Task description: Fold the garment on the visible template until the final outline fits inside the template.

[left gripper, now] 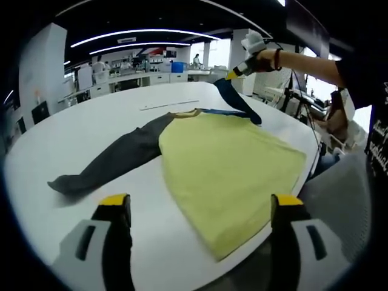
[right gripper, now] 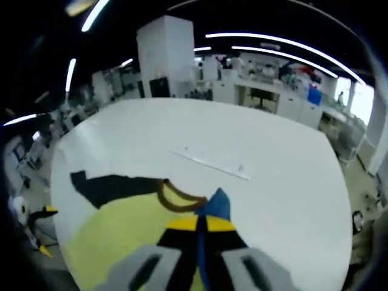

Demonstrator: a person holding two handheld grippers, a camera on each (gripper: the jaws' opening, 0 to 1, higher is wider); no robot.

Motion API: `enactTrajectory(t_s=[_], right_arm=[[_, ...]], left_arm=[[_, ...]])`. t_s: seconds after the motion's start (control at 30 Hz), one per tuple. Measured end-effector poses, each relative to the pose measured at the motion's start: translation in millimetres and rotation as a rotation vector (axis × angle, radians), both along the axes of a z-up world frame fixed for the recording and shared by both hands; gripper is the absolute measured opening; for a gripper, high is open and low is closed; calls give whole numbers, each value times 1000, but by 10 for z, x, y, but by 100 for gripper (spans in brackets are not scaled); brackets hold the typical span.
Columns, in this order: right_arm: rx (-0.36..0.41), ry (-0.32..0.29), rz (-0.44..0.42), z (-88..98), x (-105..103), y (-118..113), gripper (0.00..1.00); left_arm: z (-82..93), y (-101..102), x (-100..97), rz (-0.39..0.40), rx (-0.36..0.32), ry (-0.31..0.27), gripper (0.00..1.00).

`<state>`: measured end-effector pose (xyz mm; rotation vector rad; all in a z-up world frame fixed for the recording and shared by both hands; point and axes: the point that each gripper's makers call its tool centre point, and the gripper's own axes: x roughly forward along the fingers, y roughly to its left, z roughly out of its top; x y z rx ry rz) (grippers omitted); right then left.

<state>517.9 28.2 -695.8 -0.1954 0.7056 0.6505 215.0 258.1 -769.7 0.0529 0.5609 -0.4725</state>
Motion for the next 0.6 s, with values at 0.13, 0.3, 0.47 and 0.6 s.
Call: enactTrajectory(t_s=[0.13, 0.3, 0.47, 0.6], right_arm=[[8, -10, 23, 44, -15, 134, 0], [13, -31, 53, 91, -33, 323, 0], [18, -42, 70, 110, -29, 496, 0], [21, -55, 87, 134, -3, 627, 0]], left_arm=[[1, -12, -4, -4, -2, 1, 93], [-4, -6, -15, -3, -6, 0, 93], [-32, -3, -29, -5, -11, 6, 93], [-53, -26, -36, -14, -10, 12, 93]])
